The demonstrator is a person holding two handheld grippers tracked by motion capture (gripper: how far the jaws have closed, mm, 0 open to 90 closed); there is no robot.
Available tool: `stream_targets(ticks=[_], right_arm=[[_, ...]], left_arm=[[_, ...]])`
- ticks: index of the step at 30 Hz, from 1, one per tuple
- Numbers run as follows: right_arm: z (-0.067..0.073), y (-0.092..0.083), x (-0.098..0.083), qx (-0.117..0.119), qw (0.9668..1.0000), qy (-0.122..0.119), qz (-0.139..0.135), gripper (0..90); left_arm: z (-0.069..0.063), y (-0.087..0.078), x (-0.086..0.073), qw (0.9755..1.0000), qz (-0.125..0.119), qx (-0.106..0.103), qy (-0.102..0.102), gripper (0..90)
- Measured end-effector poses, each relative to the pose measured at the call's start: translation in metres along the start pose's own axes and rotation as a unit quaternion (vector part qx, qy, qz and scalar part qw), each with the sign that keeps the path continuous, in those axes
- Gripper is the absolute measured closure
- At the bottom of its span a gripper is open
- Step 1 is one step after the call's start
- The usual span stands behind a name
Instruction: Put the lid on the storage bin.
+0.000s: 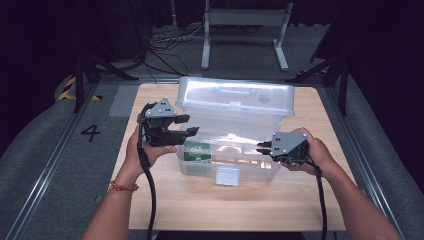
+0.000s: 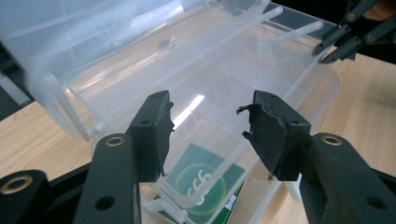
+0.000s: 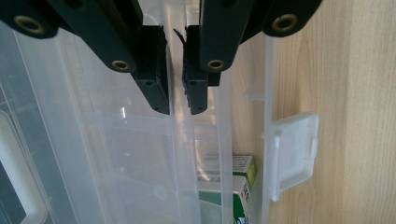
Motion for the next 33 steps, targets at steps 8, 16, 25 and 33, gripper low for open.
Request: stream_targets(ticks=[8,16,25,33], right_arm=[[0.007,0.002,-0.003,0.005,0.9999,0.006,-0.011,82.0],[0.012,0.005,-0.006,0.005,0.9998,0.011,-0.019,80.8],[0.017,0.003,-0.01,-0.002,0.9989,0.03,-0.035,81.4],[0.022,-0.009,-0.018,-0.01,0.9977,0.049,-0.045,82.2]], left_arm=[[0.002,0.001,-0.006,0.9999,0.0,0.002,-0.012,71.6],[0.001,0.003,-0.013,0.9998,0.009,0.018,0.0,86.6],[-0.002,0.004,-0.015,0.9992,0.006,0.027,0.03,89.7],[-0.008,0.002,-0.019,0.9989,0.006,0.021,0.042,90.0]])
Point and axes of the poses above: each handheld gripper's, and its own axes: y roughly forward along the jaws, x roughly out of its top, z roughly to its left, the point moved 10 cm from there along y, roughly forward along the jaws, and after that the axes turned 11 degrees about x, right-handed, at the moved point
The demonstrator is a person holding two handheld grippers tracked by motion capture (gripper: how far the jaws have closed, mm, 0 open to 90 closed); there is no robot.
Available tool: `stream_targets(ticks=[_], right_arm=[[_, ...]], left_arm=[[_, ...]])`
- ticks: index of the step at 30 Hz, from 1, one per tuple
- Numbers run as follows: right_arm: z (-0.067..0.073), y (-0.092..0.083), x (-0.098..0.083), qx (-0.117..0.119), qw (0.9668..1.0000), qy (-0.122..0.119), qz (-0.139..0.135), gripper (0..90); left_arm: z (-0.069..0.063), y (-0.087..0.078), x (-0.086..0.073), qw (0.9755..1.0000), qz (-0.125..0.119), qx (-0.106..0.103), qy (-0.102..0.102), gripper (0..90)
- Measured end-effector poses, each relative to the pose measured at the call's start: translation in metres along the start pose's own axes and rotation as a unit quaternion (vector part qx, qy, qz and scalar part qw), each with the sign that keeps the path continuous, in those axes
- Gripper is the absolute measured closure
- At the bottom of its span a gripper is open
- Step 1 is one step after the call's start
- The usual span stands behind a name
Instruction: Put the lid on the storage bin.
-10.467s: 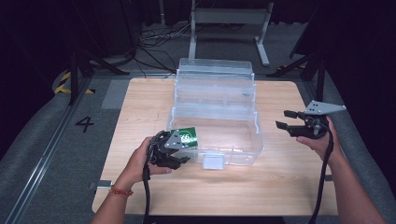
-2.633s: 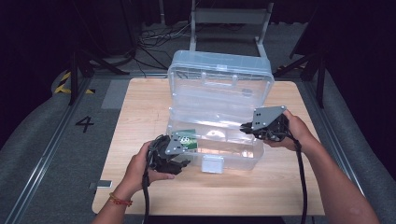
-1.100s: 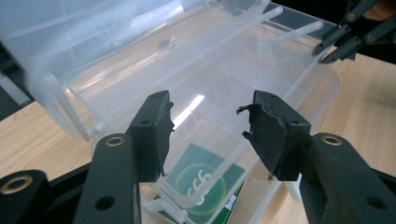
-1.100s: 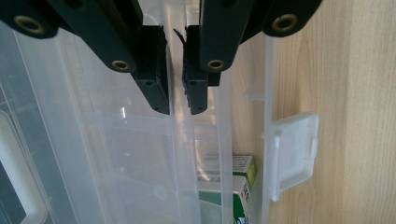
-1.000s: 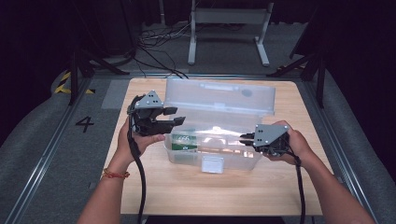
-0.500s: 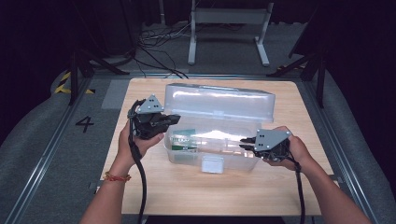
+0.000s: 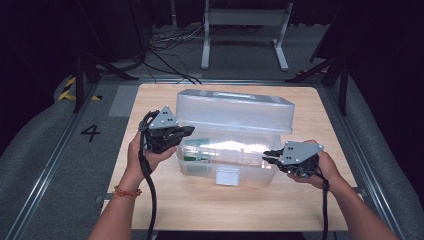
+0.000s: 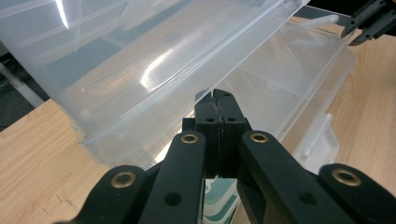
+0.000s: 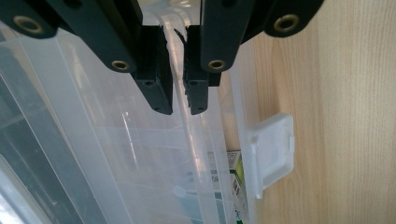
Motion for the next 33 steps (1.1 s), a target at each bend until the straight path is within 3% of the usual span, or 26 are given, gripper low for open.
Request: stream_targets(ticks=[7,16,17,19,25,33], right_arm=[[0.003,-0.006,-0.006,-0.006,0.9999,0.009,-0.008,84.5],[0.007,-0.019,-0.009,-0.02,0.9994,0.016,-0.022,82.5],[0.011,-0.022,-0.01,-0.009,0.9992,0.024,-0.032,82.4],[0.013,-0.025,-0.013,-0.009,0.999,0.028,-0.034,82.4],[0.025,-0.028,-0.025,-0.001,0.9985,0.038,-0.038,82.3],[0.033,-0.034,-0.055,0.0,0.9965,0.077,-0.032,79.2]], left_arm=[[-0.003,-0.004,-0.008,0.9999,0.007,0.003,0.012,90.0],[-0.005,-0.003,-0.016,0.9999,0.01,-0.002,0.008,90.0],[-0.005,-0.002,-0.017,0.9999,0.01,-0.002,0.009,90.0],[-0.004,-0.002,-0.017,0.9999,0.01,-0.001,0.013,90.0],[-0.006,-0.003,-0.02,0.9999,0.009,-0.001,0.006,90.0],[-0.005,-0.002,-0.026,0.9998,0.014,0.003,0.01,90.0]])
Point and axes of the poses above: each handheld gripper's, and its own axes: y roughly forward along the jaws, x roughly out of its top, z roughly to its left, the point moved 10 cm from there along y, roughly forward along the jaws, and after that the axes turned 11 degrees about x, right-handed, at the moved point
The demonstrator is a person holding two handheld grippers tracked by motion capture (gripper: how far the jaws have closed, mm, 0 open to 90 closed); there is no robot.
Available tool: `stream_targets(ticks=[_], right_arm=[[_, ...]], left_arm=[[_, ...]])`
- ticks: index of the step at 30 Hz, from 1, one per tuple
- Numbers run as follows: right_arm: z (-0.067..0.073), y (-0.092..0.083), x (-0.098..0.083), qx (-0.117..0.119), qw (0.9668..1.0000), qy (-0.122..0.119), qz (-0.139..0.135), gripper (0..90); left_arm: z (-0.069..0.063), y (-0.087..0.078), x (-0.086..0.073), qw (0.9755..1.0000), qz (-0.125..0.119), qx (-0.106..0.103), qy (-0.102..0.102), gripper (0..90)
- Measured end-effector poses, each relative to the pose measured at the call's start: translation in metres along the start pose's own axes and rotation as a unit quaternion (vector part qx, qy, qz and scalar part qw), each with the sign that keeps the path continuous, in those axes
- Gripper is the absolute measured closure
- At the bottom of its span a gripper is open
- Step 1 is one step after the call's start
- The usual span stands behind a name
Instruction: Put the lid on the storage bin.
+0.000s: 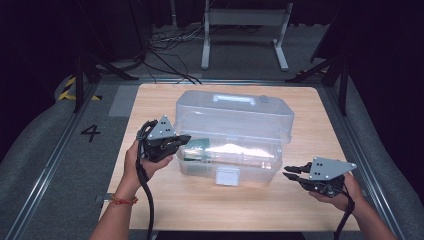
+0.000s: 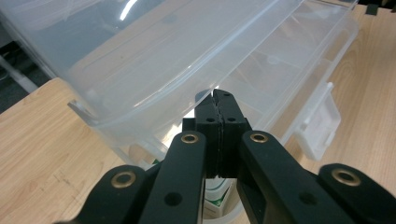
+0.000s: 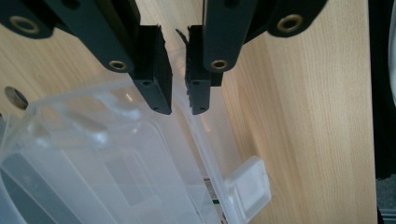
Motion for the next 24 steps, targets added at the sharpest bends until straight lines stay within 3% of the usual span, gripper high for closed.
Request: stream_targets(ticks=[8,11,19,24], right_arm=[[-0.004,0.0,-0.035,-0.003,0.9985,0.055,0.003,73.0],[-0.009,0.003,-0.045,-0.016,0.998,0.059,0.014,70.1],[-0.022,0.01,-0.069,-0.015,0.995,0.098,-0.007,60.6],[-0.03,0.013,-0.086,-0.024,0.9937,0.109,0.001,53.0]], left_arm=[[-0.001,-0.001,-0.008,0.9999,0.009,0.006,0.005,90.0],[-0.003,-0.001,-0.01,0.9999,0.011,0.006,0.008,90.0],[-0.009,-0.001,-0.014,0.9994,0.023,0.009,0.024,90.0],[-0.012,-0.001,-0.019,0.9992,0.028,0.006,0.027,90.0]])
Point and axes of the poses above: each handheld gripper's, and its own axes: y roughly forward along the jaws, x roughly out of its top, z roughly to its left, the point moved 10 cm from there along y, roughly forward along the jaws, and after that the axes turned 11 degrees about x, right-handed, at the moved point
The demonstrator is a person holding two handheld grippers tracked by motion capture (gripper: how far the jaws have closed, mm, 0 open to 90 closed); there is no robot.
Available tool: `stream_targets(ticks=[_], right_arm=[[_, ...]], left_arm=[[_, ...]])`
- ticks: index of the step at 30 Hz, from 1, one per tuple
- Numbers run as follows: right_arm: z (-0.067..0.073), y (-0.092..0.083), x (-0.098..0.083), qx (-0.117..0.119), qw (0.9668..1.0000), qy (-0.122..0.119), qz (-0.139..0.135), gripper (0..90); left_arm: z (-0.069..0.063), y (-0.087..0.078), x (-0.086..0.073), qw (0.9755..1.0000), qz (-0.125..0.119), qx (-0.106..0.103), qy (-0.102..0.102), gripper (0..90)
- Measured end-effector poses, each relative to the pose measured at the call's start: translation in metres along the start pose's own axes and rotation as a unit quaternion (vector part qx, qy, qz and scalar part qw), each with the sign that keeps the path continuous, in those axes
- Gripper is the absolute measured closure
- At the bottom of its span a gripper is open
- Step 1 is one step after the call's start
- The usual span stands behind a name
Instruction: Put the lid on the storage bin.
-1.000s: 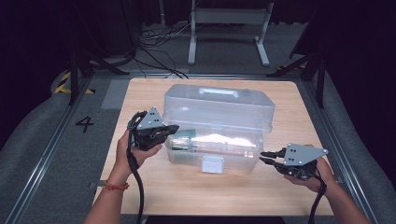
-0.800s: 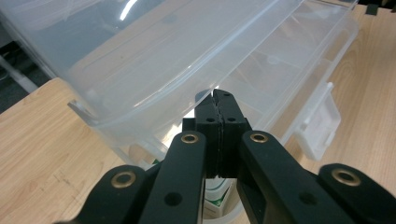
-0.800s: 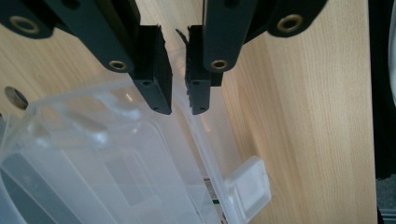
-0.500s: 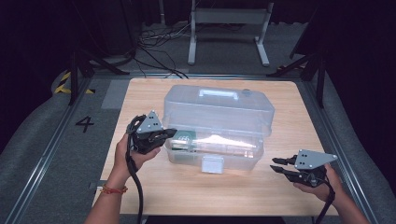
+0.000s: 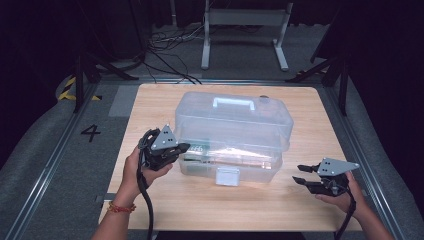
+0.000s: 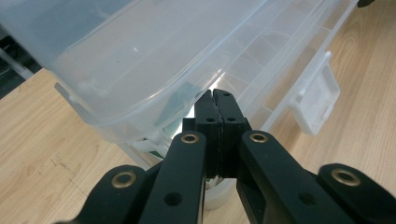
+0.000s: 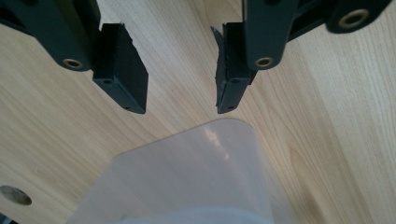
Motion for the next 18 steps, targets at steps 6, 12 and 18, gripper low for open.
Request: stream_targets(ticks=[6,12,18], right_arm=[[-0.006,-0.002,-0.019,-0.004,0.9995,0.029,0.008,48.3],[-0.004,-0.003,-0.027,-0.004,0.9994,0.031,0.011,47.2],[-0.003,-0.003,-0.026,-0.008,0.9995,0.032,0.006,46.5]], left_arm=[[-0.001,0.0,-0.001,1.0,-0.002,0.0,-0.001,90.0],[-0.01,-0.004,-0.003,0.9999,-0.005,-0.014,0.006,90.0],[-0.014,-0.012,-0.003,0.9997,-0.013,-0.016,0.01,90.0]])
Point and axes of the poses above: each handheld gripper's, and its own axes: y roughly forward along the jaws, x roughly out of its top, z roughly to its left, the point moved 10 cm from there along y, roughly forward along the jaws, and after that the axes turned 11 degrees about x, right-handed, at the moved point
